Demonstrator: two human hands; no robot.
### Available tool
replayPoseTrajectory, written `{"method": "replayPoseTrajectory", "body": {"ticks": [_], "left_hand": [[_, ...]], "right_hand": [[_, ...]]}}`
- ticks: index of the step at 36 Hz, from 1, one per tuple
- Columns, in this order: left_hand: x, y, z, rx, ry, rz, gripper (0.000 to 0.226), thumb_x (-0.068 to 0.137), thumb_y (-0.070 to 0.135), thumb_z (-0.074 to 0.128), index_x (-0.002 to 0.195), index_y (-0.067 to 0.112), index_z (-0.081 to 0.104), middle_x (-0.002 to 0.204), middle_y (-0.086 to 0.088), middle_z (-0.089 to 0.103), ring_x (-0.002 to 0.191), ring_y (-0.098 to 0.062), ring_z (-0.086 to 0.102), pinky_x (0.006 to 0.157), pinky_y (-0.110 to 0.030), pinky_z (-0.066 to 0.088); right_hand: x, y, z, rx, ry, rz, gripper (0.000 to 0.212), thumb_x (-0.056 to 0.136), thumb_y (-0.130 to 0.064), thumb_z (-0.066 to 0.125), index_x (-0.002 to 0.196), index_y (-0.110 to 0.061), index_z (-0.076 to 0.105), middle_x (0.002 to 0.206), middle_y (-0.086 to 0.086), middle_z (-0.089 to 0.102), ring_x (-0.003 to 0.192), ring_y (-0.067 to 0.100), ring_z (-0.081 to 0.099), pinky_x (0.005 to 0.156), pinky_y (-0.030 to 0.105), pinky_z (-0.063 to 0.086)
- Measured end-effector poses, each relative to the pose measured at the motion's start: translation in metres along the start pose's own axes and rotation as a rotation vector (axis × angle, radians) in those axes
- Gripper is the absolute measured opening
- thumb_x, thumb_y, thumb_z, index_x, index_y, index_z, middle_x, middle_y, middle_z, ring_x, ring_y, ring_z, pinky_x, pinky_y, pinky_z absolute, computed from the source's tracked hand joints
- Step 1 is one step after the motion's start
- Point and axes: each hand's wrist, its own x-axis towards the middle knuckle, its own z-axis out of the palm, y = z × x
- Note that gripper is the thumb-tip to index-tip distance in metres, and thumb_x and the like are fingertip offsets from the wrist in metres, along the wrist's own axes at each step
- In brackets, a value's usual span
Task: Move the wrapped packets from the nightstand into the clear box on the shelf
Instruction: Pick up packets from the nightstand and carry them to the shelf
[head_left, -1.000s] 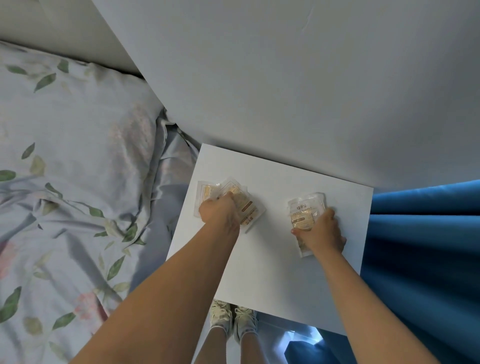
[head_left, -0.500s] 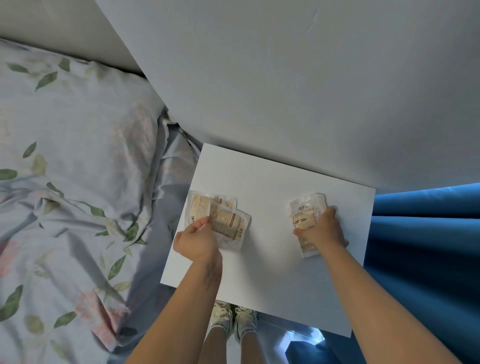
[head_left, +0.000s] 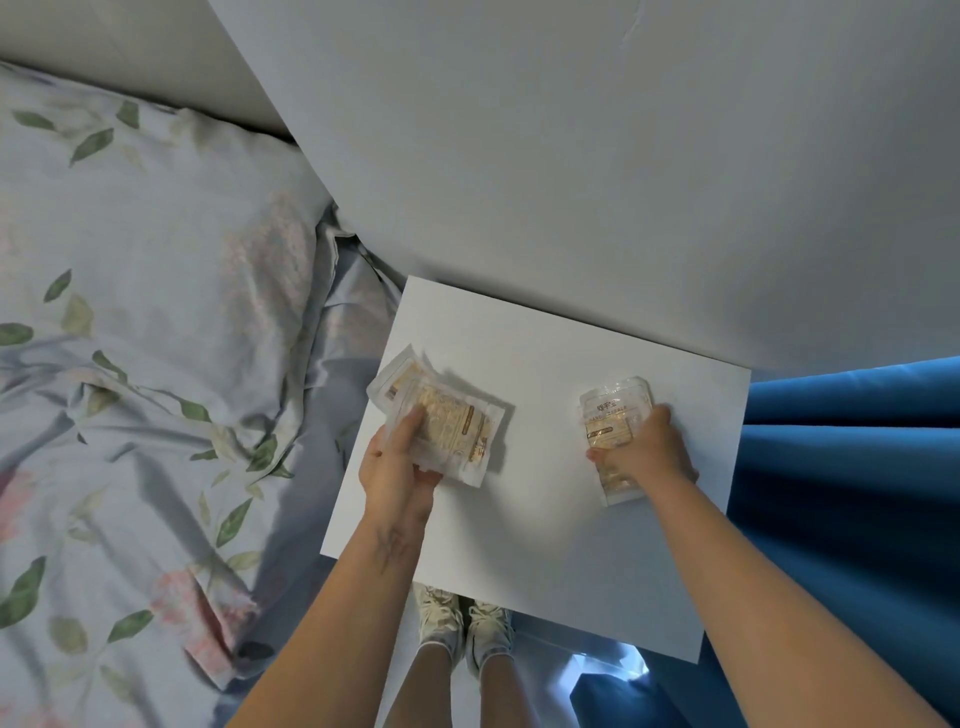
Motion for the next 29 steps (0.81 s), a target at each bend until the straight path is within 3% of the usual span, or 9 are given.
{"method": "replayPoseTrajectory", "body": {"ticks": [2, 5, 10, 14, 20, 23, 25, 27, 29], "left_hand": [[0.0, 0.004, -0.006, -0.018, -0.15, -0.046, 0.036, 0.086, 0.013, 0.064, 0.121, 0.006, 0.06, 0.122, -0.017, 0.065, 0.114, -0.034, 0.062, 0.096, -0.058, 0.047], [-0.002, 0.008, -0.015, -0.036, -0.276, -0.081, 0.043, 0.087, 0.015, 0.058, 0.129, 0.007, 0.055, 0.125, -0.017, 0.063, 0.118, -0.032, 0.059, 0.1, -0.056, 0.044], [-0.01, 0.015, -0.03, -0.052, -0.381, -0.151, 0.031, 0.087, 0.016, 0.052, 0.117, 0.009, 0.06, 0.11, -0.012, 0.071, 0.1, -0.025, 0.069, 0.089, -0.045, 0.054], [-0.024, 0.023, -0.043, -0.065, -0.445, -0.197, 0.03, 0.087, 0.02, 0.048, 0.102, 0.009, 0.072, 0.099, -0.014, 0.072, 0.087, -0.027, 0.072, 0.073, -0.045, 0.06], [-0.062, 0.036, -0.068, -0.106, -0.494, -0.193, 0.027, 0.084, 0.022, 0.054, 0.094, 0.01, 0.076, 0.096, -0.014, 0.073, 0.087, -0.028, 0.072, 0.077, -0.051, 0.058], [-0.094, 0.042, -0.076, -0.121, -0.514, -0.19, 0.03, 0.069, 0.028, 0.074, 0.093, 0.01, 0.077, 0.092, -0.012, 0.073, 0.083, -0.025, 0.073, 0.086, -0.057, 0.051], [-0.122, 0.046, -0.081, -0.1, -0.493, -0.173, 0.026, 0.073, 0.03, 0.07, 0.086, 0.01, 0.078, 0.086, -0.01, 0.073, 0.077, -0.021, 0.073, 0.084, -0.048, 0.054], [-0.153, 0.054, -0.085, -0.083, -0.471, -0.15, 0.031, 0.082, 0.03, 0.054, 0.084, 0.011, 0.078, 0.084, -0.01, 0.073, 0.072, -0.02, 0.073, 0.07, -0.038, 0.06], [-0.18, 0.061, -0.092, -0.049, -0.424, -0.111, 0.03, 0.083, 0.026, 0.052, 0.085, 0.01, 0.078, 0.085, -0.011, 0.074, 0.071, -0.021, 0.073, 0.066, -0.035, 0.061]], "right_hand": [[0.002, 0.0, -0.003, 0.006, -0.031, -0.019, 0.092, 0.058, -0.036, 0.089, 0.126, -0.009, 0.033, 0.126, 0.01, 0.053, 0.114, 0.032, 0.054, 0.094, 0.049, 0.045], [0.002, 0.001, -0.006, 0.019, -0.043, -0.053, 0.087, 0.058, -0.034, 0.09, 0.121, -0.007, 0.037, 0.122, 0.012, 0.056, 0.109, 0.032, 0.057, 0.087, 0.042, 0.049], [-0.012, 0.011, -0.003, 0.042, 0.05, -0.158, 0.071, 0.062, -0.037, 0.087, 0.112, -0.01, 0.045, 0.112, 0.01, 0.063, 0.1, 0.032, 0.062, 0.076, 0.036, 0.049], [-0.026, 0.019, -0.001, 0.235, -0.028, -0.2, 0.058, 0.063, -0.031, 0.087, 0.107, -0.013, 0.054, 0.105, 0.002, 0.064, 0.094, 0.022, 0.061, 0.074, 0.028, 0.045], [-0.074, 0.024, -0.02, 0.804, -0.191, -0.169, 0.053, 0.076, -0.018, 0.079, 0.121, -0.019, 0.053, 0.112, -0.004, 0.065, 0.09, 0.004, 0.062, 0.067, 0.018, 0.049], [-0.112, 0.021, -0.035, 0.95, -0.301, -0.216, 0.031, 0.082, -0.011, 0.072, 0.104, -0.026, 0.057, 0.103, -0.006, 0.067, 0.086, 0.004, 0.065, 0.063, 0.016, 0.052], [-0.141, 0.017, -0.04, 0.963, -0.356, -0.262, 0.027, 0.084, -0.009, 0.068, 0.102, -0.026, 0.058, 0.1, -0.007, 0.069, 0.085, 0.004, 0.067, 0.063, 0.017, 0.054], [-0.171, 0.012, -0.046, 0.945, -0.384, -0.307, 0.025, 0.084, -0.01, 0.068, 0.102, -0.025, 0.059, 0.099, -0.008, 0.071, 0.083, 0.003, 0.069, 0.063, 0.016, 0.054], [-0.203, 0.006, -0.053, 0.928, -0.411, -0.358, 0.026, 0.084, -0.01, 0.068, 0.103, -0.024, 0.06, 0.097, -0.008, 0.072, 0.083, 0.003, 0.07, 0.063, 0.016, 0.055]]}}
